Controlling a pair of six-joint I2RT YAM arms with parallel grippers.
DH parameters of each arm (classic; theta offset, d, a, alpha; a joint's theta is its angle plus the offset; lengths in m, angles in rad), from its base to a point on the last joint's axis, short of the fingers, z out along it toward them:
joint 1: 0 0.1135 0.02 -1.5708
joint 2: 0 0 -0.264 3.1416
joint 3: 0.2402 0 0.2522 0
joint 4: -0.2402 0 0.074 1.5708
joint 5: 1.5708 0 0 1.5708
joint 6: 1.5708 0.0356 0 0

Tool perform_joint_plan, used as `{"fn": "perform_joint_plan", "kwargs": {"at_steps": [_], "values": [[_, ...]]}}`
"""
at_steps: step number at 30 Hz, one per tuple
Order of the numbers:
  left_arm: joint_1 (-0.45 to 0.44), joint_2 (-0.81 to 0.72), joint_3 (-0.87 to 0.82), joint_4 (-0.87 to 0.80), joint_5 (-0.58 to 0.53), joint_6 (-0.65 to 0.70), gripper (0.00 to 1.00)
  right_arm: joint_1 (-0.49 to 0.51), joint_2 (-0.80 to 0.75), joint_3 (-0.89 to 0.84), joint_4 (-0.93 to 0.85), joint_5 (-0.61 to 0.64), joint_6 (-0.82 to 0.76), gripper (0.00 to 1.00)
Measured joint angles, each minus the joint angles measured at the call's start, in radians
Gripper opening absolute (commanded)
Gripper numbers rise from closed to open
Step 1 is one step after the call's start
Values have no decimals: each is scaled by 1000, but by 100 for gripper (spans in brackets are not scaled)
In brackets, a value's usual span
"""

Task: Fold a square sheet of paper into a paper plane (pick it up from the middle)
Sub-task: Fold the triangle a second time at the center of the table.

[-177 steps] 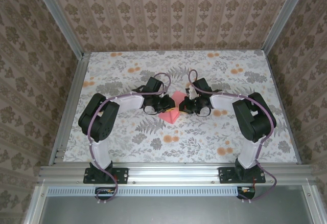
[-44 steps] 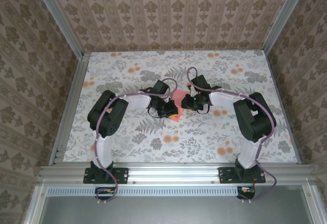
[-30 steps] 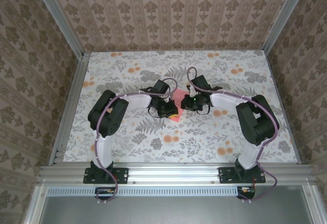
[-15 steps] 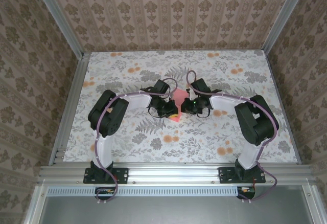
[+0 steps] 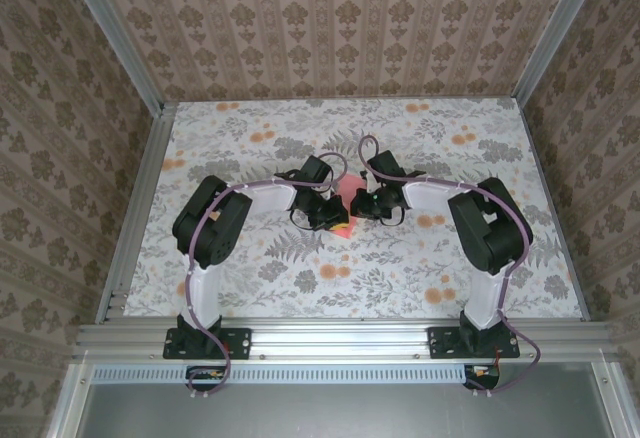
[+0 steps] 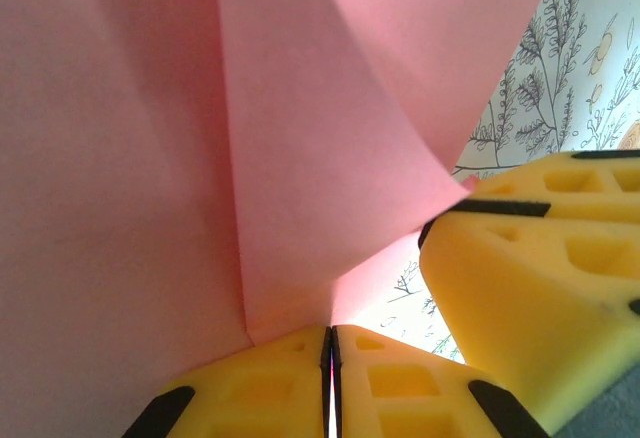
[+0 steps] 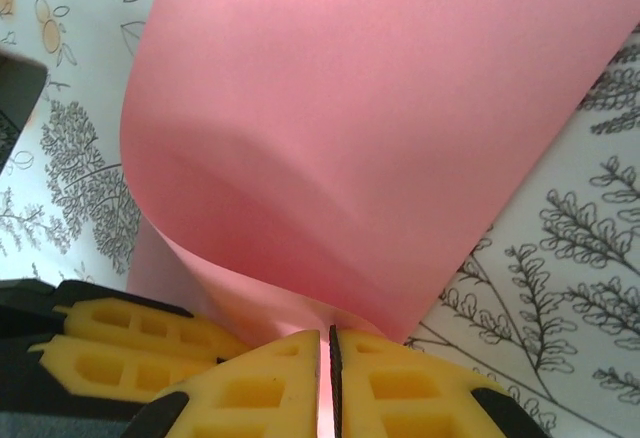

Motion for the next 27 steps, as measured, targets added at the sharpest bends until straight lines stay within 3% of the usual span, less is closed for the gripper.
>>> {"fn": "perform_joint_plan", "kwargs": {"at_steps": [18, 27], "values": [[4, -29, 0, 9, -6, -5, 15, 0, 33, 19, -5, 19, -23, 11], [59, -72, 8, 41, -32, -8, 15, 0, 34, 19, -6, 19, -37, 11]]}}
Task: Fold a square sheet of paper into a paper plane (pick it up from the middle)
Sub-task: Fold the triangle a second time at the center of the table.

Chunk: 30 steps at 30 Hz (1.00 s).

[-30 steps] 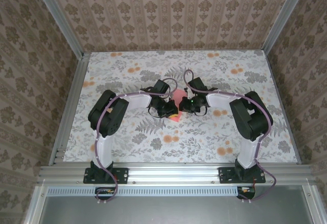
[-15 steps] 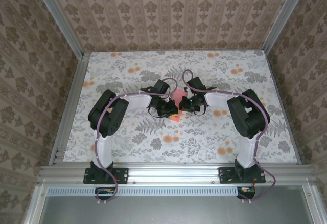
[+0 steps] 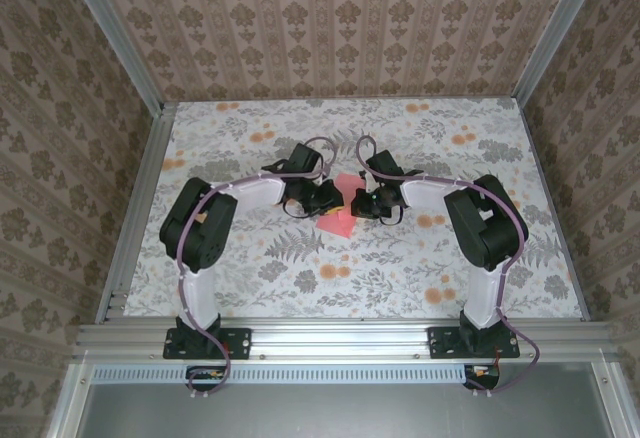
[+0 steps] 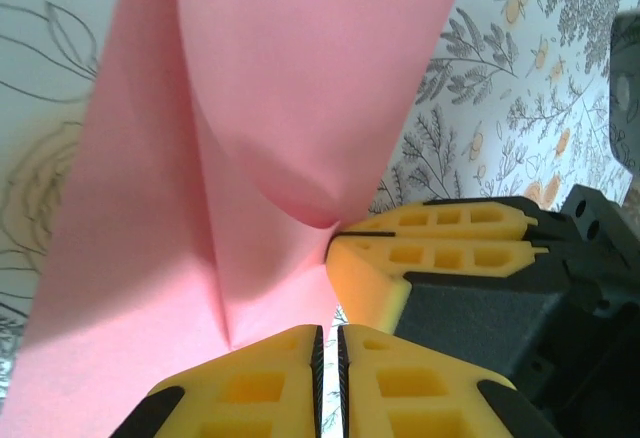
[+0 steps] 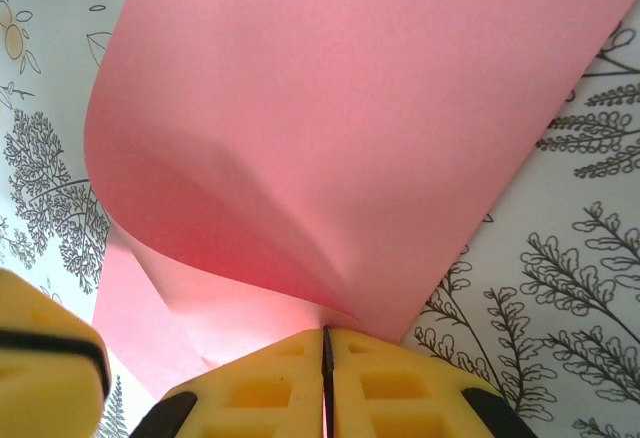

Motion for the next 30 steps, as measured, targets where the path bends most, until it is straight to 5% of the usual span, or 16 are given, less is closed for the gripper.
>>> {"fn": "perform_joint_plan", "kwargs": {"at_steps": [30], "values": [[3, 120, 111, -98, -81, 24, 16, -1, 6, 9, -13, 4, -24, 11]]}}
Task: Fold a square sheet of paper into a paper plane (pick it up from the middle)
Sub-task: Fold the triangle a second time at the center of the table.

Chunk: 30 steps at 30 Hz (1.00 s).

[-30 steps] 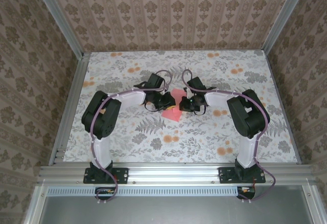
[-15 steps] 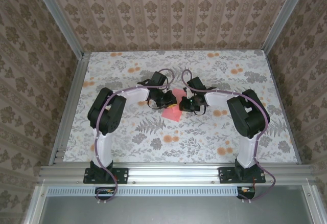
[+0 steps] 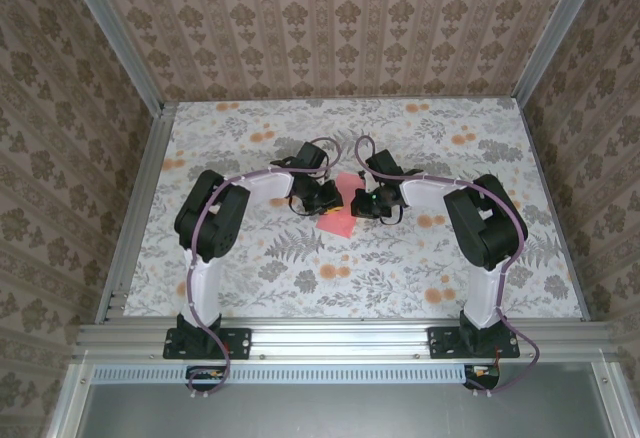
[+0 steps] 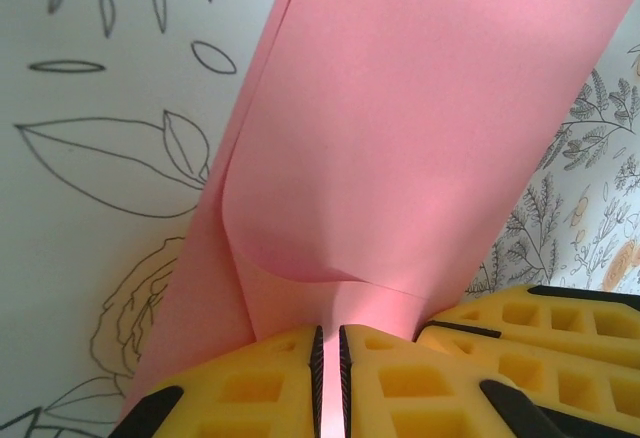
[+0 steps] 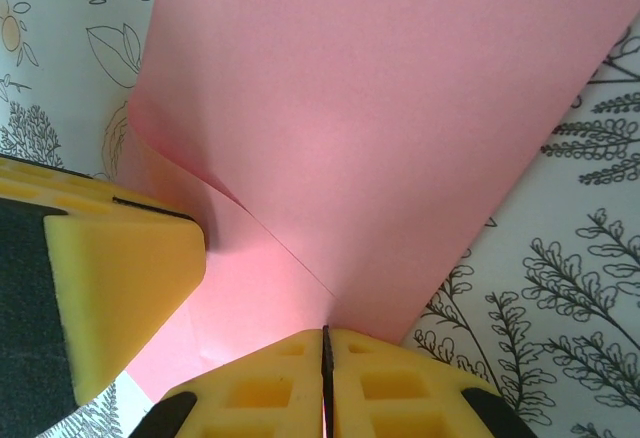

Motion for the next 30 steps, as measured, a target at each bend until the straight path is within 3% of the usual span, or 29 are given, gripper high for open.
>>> {"fn": "perform_joint_plan", "kwargs": {"at_steps": [30], "values": [[55, 34, 51, -10, -27, 56, 16, 0, 5, 5, -3, 0, -3, 10]]}}
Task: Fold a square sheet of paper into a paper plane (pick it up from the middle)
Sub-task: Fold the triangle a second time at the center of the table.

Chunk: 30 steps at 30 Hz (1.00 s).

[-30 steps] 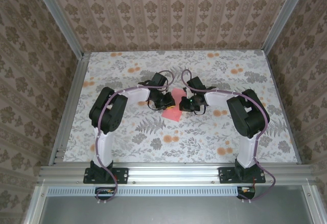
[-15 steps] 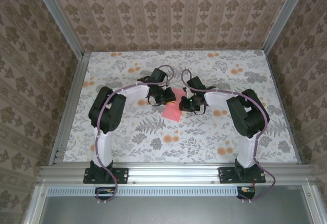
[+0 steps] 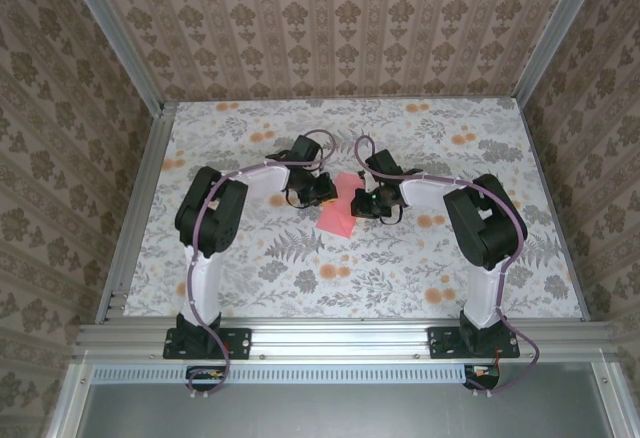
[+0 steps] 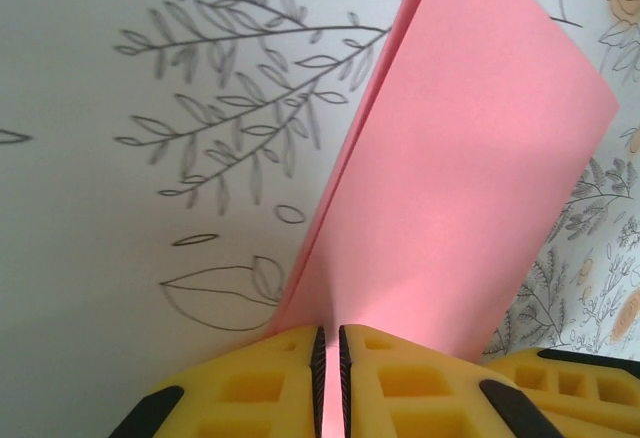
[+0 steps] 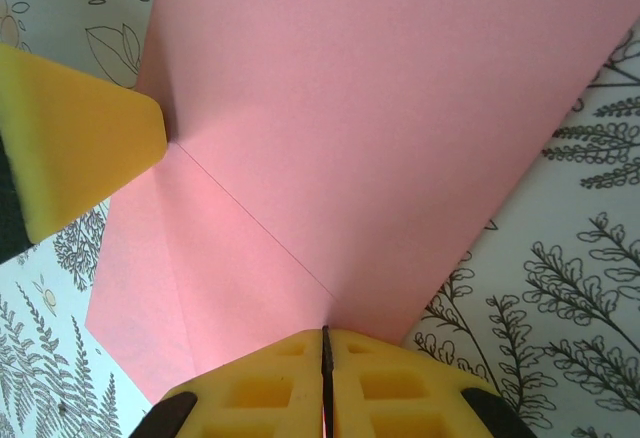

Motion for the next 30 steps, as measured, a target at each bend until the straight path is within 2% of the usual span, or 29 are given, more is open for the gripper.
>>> {"fn": "perform_joint_plan", "kwargs": {"at_steps": [13, 23, 30], "values": [[31, -40, -2, -5, 16, 68, 19, 0, 3, 3, -1, 0, -8, 10], [-82, -60, -4, -4, 54, 80, 17, 0, 3, 4, -1, -1, -11, 10], [-77, -37, -49, 3, 53, 62, 15, 0, 4, 6, -4, -1, -11, 10]]}}
